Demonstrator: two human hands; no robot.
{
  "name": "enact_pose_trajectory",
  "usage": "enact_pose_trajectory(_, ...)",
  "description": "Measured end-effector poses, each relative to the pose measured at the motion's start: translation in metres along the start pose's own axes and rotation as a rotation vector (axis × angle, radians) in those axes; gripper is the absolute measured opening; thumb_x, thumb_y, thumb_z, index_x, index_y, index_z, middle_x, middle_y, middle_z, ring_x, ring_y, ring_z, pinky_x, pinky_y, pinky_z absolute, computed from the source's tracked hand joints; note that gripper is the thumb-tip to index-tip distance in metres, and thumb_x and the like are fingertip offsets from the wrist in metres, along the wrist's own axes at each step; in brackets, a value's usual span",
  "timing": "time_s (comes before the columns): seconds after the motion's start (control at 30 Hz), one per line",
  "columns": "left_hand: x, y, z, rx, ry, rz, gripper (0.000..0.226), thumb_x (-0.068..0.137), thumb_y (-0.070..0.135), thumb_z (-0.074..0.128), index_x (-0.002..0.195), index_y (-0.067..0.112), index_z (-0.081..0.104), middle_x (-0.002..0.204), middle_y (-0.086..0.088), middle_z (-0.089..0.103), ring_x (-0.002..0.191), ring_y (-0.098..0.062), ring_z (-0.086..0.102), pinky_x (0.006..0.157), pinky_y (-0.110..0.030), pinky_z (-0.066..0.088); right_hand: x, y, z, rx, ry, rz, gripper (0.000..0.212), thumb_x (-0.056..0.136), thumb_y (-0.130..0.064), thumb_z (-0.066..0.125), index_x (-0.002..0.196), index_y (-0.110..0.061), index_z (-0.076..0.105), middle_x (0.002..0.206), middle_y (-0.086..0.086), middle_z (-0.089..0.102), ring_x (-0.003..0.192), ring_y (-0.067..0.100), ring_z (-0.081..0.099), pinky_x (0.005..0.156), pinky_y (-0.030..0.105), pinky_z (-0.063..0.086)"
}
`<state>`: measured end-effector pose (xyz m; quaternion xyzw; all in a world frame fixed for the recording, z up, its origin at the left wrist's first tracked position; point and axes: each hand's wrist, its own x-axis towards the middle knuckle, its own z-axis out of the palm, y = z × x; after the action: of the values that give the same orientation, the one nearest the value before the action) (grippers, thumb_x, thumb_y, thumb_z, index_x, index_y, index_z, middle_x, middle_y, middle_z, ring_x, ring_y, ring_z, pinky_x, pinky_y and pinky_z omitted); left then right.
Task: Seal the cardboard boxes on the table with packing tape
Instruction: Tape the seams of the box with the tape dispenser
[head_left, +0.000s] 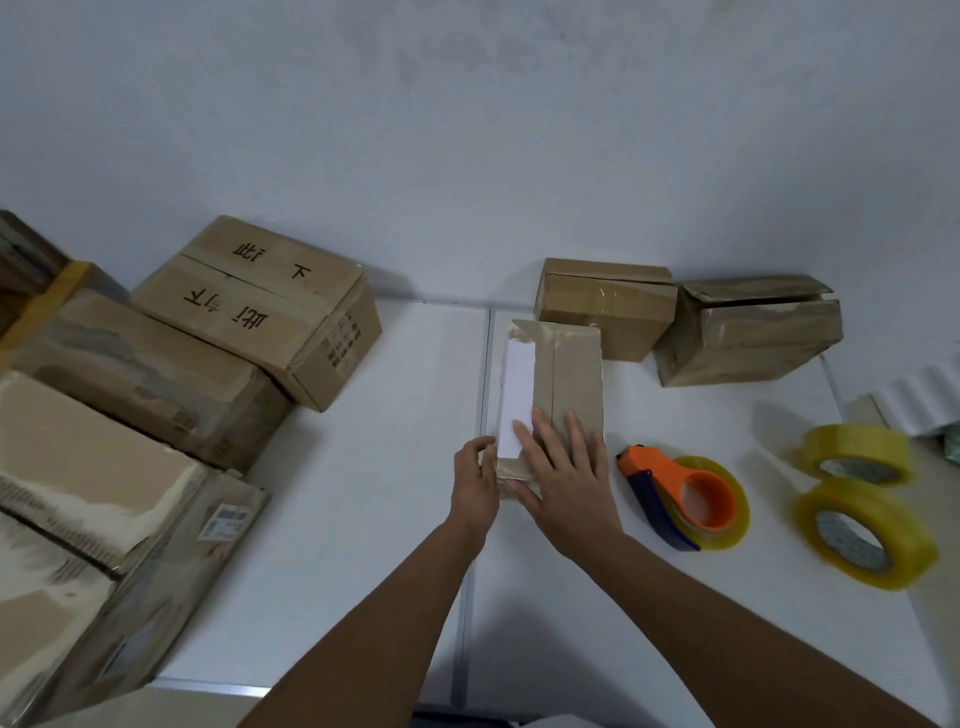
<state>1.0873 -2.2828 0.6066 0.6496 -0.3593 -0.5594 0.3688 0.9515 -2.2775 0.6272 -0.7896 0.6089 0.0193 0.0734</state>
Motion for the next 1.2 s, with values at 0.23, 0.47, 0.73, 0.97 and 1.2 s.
enact_pose_trajectory(0.23,-0.027,-0.004,-0.039,0.032,0.138,-0.1,0.025,0.105,0.019,0.045,0.114,0.024,0.067,0.117,0.004,0.069,0.112,-0.013,0.063,0.1,-0.03,0.049,-0.001,0.0,0.0,0.026,0.007,-0.003,0.069,0.094,-0.063,0.015,0.155,-0.03,0.018,0.163,0.001,0.019,0.149,0.033,0.013,0.117,0.056,0.016)
enact_pose_trajectory(0.47,-0.06,0.013,-0.007,0.649,-0.039,0.227,0.052,0.107,0.02,0.038,0.156,0.018,0.022,0.142,-0.003,0.054,0.125,-0.019,0.056,0.111,-0.031,0.04,0.0,0.001,0.001,0.007,-0.005,0.001,0.067,0.096,-0.064,0.021,0.155,-0.031,0.02,0.163,0.001,0.019,0.15,0.034,0.012,0.116,0.056,0.011)
enact_pose_trajectory(0.73,-0.006,0.024,-0.051,0.954,-0.297,0.43,0.063,0.1,0.034,0.055,0.155,0.02,0.029,0.123,-0.011,0.069,0.107,-0.028,0.067,0.085,-0.028,0.046,-0.002,0.002,-0.003,0.001,-0.025,-0.036,0.071,0.095,-0.055,0.038,0.156,-0.029,0.015,0.164,0.0,0.01,0.15,0.035,0.007,0.117,0.055,0.005)
enact_pose_trajectory(0.97,0.01,0.037,-0.061,1.122,-0.344,0.42,0.08,0.095,0.046,0.059,0.158,0.021,0.017,0.146,-0.008,0.052,0.112,-0.023,0.064,0.092,-0.031,0.049,-0.001,0.003,-0.011,0.096,-0.081,-0.067,0.085,0.093,-0.047,0.056,0.156,-0.033,0.001,0.164,-0.004,-0.008,0.15,0.03,-0.012,0.12,0.056,-0.002)
enact_pose_trajectory(1.2,-0.013,0.02,-0.08,0.887,-0.286,0.534,0.084,0.087,0.072,0.043,0.156,0.037,0.012,0.165,0.017,0.009,0.142,-0.003,0.033,0.108,-0.028,0.041,0.007,0.033,-0.054,0.785,0.08,0.432,0.058,0.1,-0.041,0.045,0.152,-0.025,0.025,0.159,0.0,0.025,0.143,0.026,0.028,0.114,0.045,0.03)
